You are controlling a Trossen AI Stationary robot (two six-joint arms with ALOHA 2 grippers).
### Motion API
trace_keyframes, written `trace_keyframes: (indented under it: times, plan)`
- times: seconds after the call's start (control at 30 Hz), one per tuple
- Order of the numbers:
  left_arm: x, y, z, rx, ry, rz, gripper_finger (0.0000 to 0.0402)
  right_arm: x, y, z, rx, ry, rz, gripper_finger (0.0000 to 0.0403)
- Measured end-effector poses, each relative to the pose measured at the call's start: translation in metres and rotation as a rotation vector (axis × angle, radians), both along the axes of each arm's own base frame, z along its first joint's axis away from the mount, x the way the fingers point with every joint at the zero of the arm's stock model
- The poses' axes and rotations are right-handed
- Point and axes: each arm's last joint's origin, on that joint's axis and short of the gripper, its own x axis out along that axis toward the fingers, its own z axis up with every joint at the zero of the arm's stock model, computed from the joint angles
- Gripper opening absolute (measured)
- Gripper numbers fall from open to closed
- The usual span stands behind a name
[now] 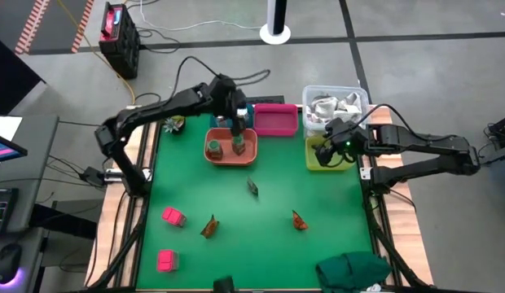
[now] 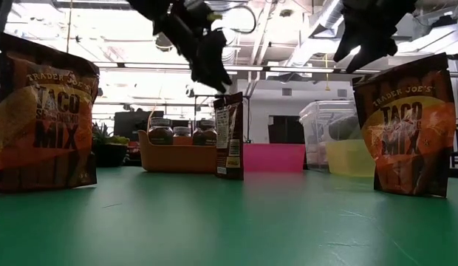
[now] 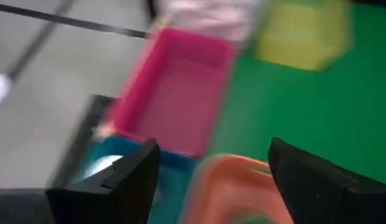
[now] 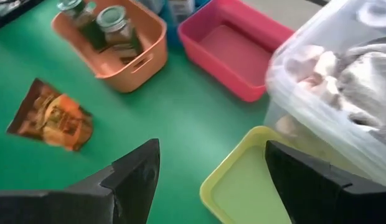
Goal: Sort spices by type
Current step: Put the bottom right orange seasoning pack into the yellow bin
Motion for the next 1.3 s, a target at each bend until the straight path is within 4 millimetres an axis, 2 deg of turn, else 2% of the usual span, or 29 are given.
trace_keyframes:
  times: [0.1, 0.27, 0.4, 0.53, 0.67, 0.77, 0.93, 1.03, 1.3]
  plan:
    - [0.003, -0.025, 0.011, -0.039, -0.024, -0.033, 0.0282, 0.009, 0.003, -0.004, 0.004, 0.023, 0.067, 0.0317]
    - [-0.001, -0.061, 0.031, -0.088, -0.067, -0.058, 0.0282, 0.035, 0.012, -0.018, 0.044, 0.089, 0.255, 0.0317]
    - [-0.007, -0.087, 0.034, -0.089, 0.014, -0.028, 0.0282, 0.043, 0.030, -0.026, 0.159, 0.109, 0.403, 0.0317]
    - [-0.015, -0.103, 0.040, -0.104, 0.035, 0.091, 0.0282, 0.043, 0.057, -0.026, 0.251, 0.096, 0.490, 0.0317]
    - [-0.018, -0.108, 0.042, -0.142, 0.010, 0.214, 0.0283, 0.039, 0.084, -0.023, 0.287, 0.102, 0.555, 0.0316]
    - [-0.019, -0.106, 0.042, -0.171, -0.003, 0.257, 0.0283, 0.041, 0.103, -0.021, 0.244, 0.132, 0.595, 0.0311]
    - [-0.020, -0.095, 0.041, -0.200, -0.016, 0.325, 0.0283, 0.059, 0.129, -0.023, 0.224, 0.192, 0.625, 0.0302]
    - [-0.024, -0.095, 0.045, -0.193, -0.033, 0.320, 0.0283, 0.070, 0.135, -0.029, 0.233, 0.263, 0.589, 0.0301]
    - [-0.034, -0.107, 0.057, -0.117, -0.019, 0.197, 0.0283, 0.100, 0.137, -0.037, 0.301, 0.354, 0.402, 0.0301]
